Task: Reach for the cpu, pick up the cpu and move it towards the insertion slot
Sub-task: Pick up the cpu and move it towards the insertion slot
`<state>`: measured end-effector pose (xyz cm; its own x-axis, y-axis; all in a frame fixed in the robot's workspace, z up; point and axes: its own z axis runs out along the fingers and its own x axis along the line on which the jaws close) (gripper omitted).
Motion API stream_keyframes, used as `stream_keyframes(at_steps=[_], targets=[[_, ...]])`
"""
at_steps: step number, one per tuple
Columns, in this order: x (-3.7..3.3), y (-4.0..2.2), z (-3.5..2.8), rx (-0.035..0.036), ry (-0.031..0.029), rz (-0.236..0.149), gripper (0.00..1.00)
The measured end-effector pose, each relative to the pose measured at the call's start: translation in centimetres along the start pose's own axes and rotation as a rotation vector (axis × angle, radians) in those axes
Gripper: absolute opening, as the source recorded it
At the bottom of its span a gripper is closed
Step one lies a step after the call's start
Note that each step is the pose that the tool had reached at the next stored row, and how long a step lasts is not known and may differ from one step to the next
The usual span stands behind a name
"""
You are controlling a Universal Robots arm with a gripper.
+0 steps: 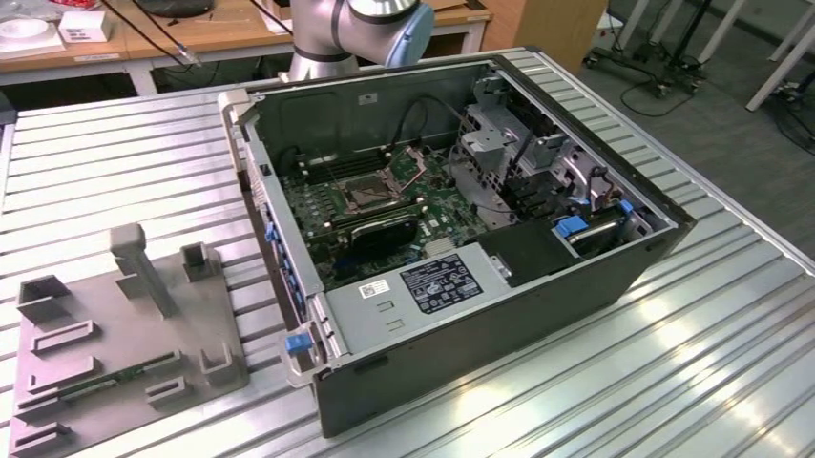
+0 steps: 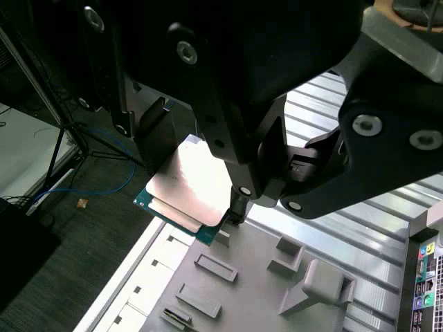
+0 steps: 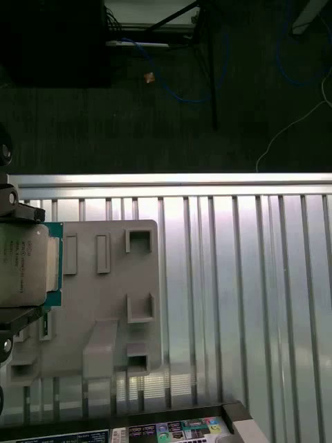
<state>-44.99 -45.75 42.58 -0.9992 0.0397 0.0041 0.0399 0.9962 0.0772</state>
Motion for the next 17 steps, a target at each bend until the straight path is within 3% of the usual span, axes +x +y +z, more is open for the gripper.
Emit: stream_keyframes(at_steps=[11,17], targets=[[-0.05,0.03,-0.15,0.0001,0.0002,0.001,0.54],[-0.79,0.04,-0.14,0.0000,0.0001,0.000,0.54]])
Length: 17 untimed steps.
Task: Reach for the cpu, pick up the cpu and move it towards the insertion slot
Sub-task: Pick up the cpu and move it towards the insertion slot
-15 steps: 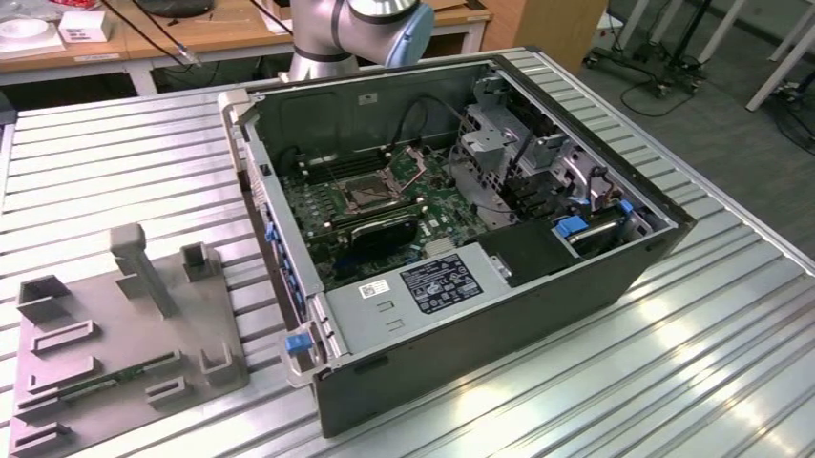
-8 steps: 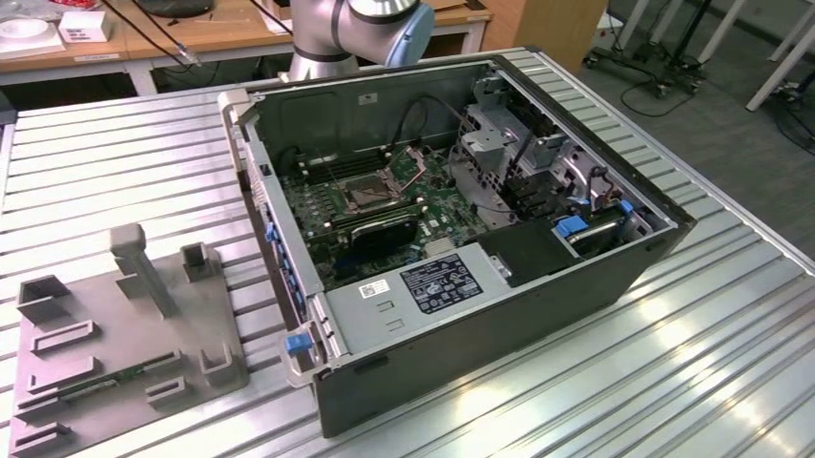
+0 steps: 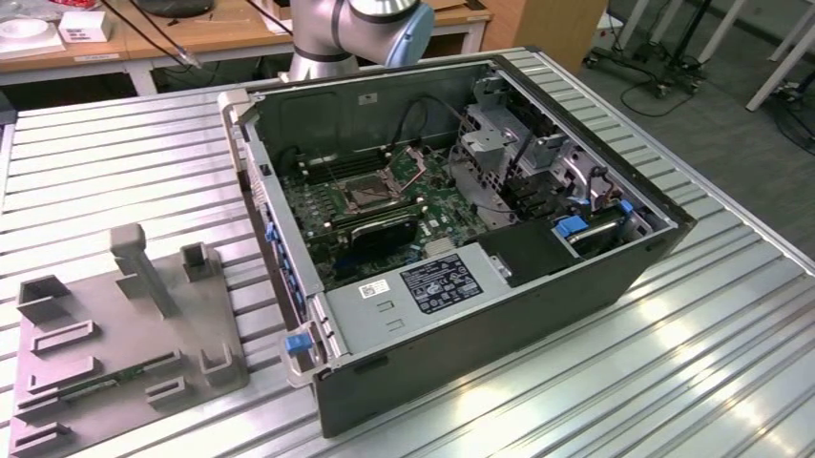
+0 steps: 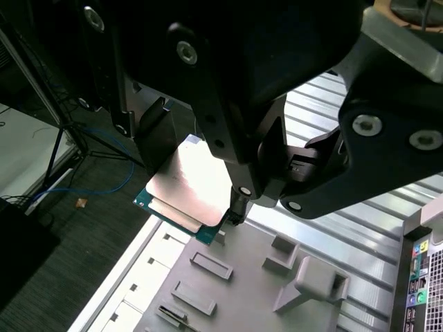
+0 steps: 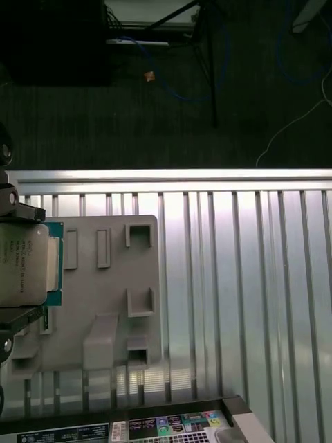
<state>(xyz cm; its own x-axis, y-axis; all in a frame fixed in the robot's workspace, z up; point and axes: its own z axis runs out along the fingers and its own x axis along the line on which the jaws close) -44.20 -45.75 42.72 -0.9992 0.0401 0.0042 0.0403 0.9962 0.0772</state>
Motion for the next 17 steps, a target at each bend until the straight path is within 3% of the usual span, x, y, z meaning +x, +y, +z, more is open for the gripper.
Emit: stream_keyframes(at_steps=[17], targets=[[-1.89,0.08,0.00,0.0000,-0.0001,0.000,0.54]])
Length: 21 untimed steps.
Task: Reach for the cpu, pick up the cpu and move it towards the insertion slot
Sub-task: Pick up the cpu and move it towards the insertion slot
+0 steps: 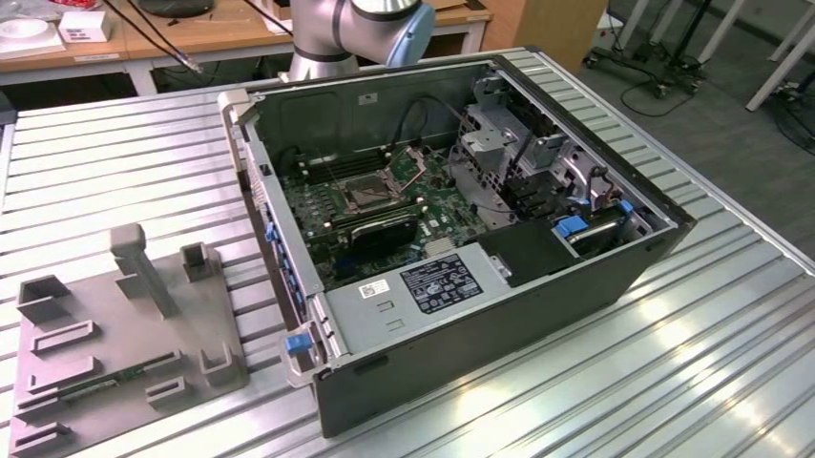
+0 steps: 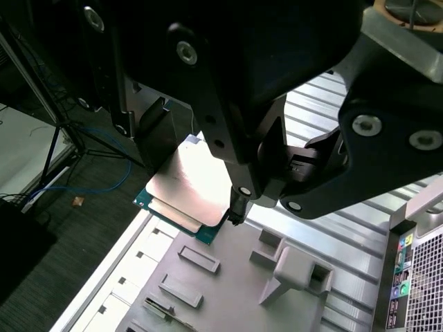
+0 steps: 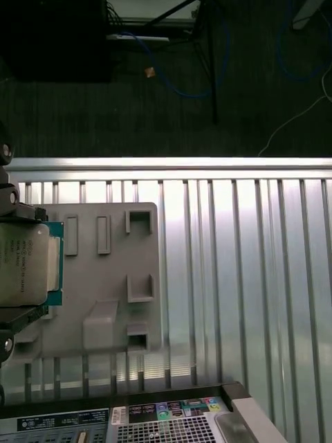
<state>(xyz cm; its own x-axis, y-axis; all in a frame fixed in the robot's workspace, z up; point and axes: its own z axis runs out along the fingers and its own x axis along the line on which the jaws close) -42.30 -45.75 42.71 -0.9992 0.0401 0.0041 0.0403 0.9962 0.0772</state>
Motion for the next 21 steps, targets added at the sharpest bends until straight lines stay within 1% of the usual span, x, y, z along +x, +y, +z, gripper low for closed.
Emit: stream_keyframes(at_steps=[13,21], targets=[[-1.09,0.04,0.00,0.0000,0.0000,0.000,0.54],[-1.62,0.06,0.00,0.0000,0.0000,0.000,0.54]])
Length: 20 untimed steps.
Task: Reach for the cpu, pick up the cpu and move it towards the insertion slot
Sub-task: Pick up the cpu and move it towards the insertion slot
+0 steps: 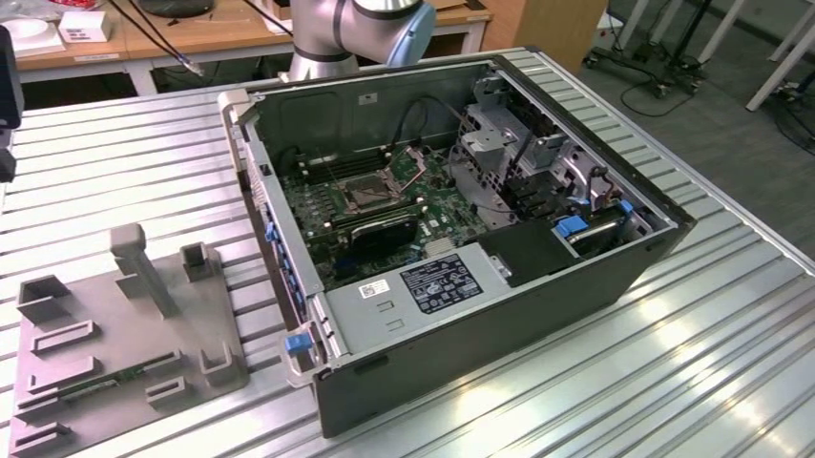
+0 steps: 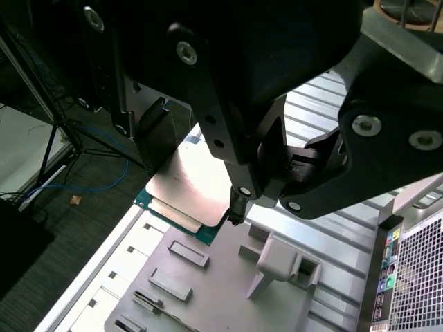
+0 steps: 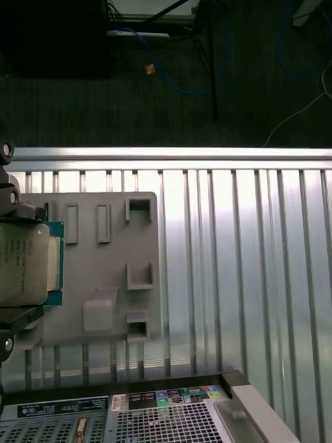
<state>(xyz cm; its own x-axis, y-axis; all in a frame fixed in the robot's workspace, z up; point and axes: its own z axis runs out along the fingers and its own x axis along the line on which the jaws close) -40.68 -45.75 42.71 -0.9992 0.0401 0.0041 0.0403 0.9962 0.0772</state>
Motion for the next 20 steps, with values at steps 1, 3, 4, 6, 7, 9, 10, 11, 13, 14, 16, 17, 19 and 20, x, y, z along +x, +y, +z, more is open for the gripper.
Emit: stream_keyframes(at_steps=[1,3,4,6,7,9,10,11,13,14,16,17,19,20], targets=[[-0.07,0.00,0.00,0.0000,0.0000,0.000,0.54],[-0.21,0.01,0.00,0.0000,0.0000,0.000,0.54],[-0.28,0.01,0.00,0.0000,0.0000,0.000,0.54],[-0.41,0.02,0.00,0.0000,0.0000,0.000,0.54],[-0.48,0.02,0.00,-0.0001,-0.0001,0.000,0.54],[-0.63,0.02,0.00,0.0000,0.0000,0.000,0.54],[-0.69,0.03,0.00,0.0000,0.0000,0.000,0.54],[-0.76,0.03,0.00,0.0000,0.0000,0.000,0.54],[-0.90,0.03,0.00,0.0000,0.0000,0.000,0.54],[-0.97,0.04,0.00,0.0000,0.0000,0.000,0.54],[-1.11,0.05,0.00,0.0000,0.0000,0.000,0.54],[-1.18,0.05,0.00,0.0000,0.0000,0.000,0.54],[-1.31,0.05,0.01,-0.0001,-0.0001,0.000,0.54],[-1.38,0.06,0.01,-0.0001,-0.0001,0.000,0.54]])
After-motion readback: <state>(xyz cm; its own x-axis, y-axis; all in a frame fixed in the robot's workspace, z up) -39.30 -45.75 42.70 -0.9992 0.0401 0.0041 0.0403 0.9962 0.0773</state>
